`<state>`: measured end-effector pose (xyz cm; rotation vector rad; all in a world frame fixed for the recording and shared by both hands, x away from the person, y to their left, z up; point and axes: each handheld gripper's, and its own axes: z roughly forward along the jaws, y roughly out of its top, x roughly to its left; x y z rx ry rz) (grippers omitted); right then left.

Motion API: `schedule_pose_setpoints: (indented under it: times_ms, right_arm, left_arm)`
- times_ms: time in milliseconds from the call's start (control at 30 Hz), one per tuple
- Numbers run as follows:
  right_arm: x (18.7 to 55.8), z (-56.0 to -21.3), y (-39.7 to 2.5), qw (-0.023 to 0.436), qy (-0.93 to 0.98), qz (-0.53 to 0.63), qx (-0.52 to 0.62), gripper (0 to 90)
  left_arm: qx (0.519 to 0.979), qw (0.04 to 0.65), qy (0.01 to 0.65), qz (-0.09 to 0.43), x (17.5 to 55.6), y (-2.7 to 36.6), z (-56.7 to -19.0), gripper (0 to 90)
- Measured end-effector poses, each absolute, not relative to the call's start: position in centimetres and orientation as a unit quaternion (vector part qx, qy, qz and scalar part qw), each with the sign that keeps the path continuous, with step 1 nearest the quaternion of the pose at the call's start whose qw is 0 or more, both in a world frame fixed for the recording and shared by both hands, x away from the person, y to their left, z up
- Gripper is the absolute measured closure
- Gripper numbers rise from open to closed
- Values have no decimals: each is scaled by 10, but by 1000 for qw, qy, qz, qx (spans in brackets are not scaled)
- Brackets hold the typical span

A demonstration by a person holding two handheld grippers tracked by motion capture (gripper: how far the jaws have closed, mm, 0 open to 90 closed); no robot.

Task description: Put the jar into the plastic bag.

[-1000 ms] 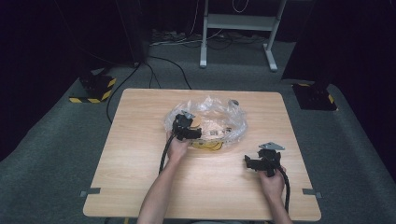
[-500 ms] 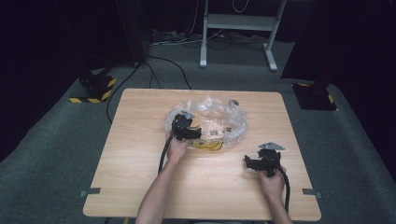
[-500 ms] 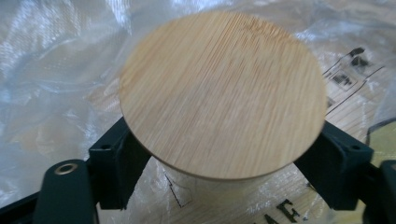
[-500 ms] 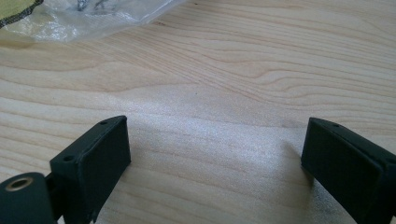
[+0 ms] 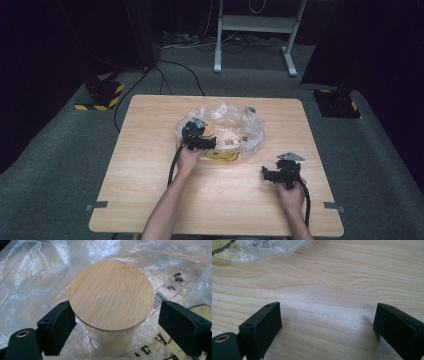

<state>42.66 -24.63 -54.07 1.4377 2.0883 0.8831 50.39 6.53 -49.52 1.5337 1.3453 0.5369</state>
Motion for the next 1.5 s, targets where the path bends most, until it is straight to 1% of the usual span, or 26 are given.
schedule_pose_setpoints:
  times_ms: [300, 333, 400, 900, 1500]
  right_arm:
    - [427, -541, -246, 227, 758, 320, 522, 79]
    - [427, -541, -246, 226, 758, 320, 522, 79]
    - [427, -541, -246, 226, 758, 320, 522, 79]
    - [427, -541, -246, 226, 758, 320, 522, 79]
    - [427, -541, -246, 227, 758, 320, 522, 79]
  left_arm:
    - [634, 494, 552, 220, 500, 70, -495, 137]
    - [627, 500, 555, 219, 499, 69, -495, 137]
    - [630, 500, 553, 218, 497, 71, -494, 136]
    - [607, 518, 560, 222, 488, 79, -486, 134]
    - [600, 528, 557, 226, 476, 86, -483, 135]
